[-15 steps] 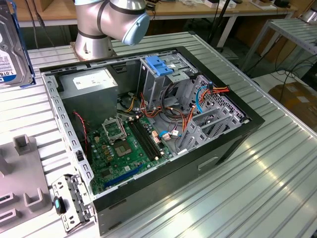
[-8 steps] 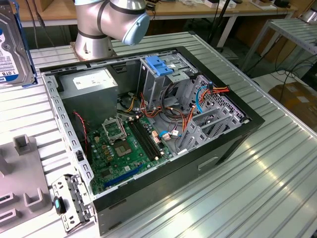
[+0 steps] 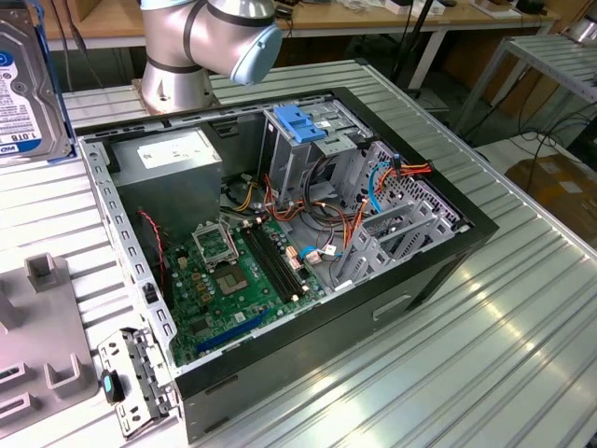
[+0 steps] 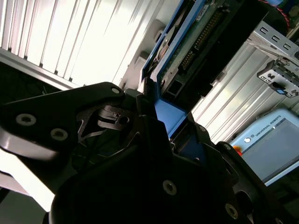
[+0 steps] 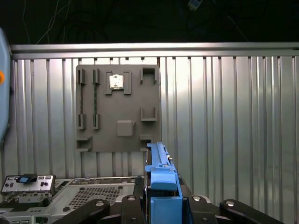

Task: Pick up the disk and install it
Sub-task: 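Pick up the disk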

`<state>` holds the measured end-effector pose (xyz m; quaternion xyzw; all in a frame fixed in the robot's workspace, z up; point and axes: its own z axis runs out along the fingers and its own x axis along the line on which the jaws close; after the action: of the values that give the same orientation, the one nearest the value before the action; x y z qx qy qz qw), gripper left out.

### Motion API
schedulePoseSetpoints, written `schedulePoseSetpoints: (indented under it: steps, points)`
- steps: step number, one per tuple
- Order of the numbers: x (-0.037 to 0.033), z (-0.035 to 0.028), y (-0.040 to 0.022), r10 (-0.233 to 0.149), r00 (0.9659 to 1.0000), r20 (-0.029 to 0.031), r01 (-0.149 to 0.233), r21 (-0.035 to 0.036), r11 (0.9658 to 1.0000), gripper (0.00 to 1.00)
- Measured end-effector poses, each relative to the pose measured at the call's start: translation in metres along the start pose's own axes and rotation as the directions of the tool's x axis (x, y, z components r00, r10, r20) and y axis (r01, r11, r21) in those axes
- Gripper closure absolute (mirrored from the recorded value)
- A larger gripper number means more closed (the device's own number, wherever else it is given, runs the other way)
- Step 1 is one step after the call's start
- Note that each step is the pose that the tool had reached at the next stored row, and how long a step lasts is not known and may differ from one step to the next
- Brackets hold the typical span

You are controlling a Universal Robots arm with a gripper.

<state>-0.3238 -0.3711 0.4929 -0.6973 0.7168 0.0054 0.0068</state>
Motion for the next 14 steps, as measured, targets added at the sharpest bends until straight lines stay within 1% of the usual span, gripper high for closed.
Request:
schedulePoseSetpoints:
  steps: [7, 14]
  points:
    - [0.0000, 0.0000, -0.0004, 0.000, 1.0000, 0.0000, 0.000, -0.0001, 1.0000, 0.63]
    - [-0.0001, 0.0000, -0.0026, 0.000, 1.0000, 0.0000, 0.000, 0.0000, 1.0000, 0.63]
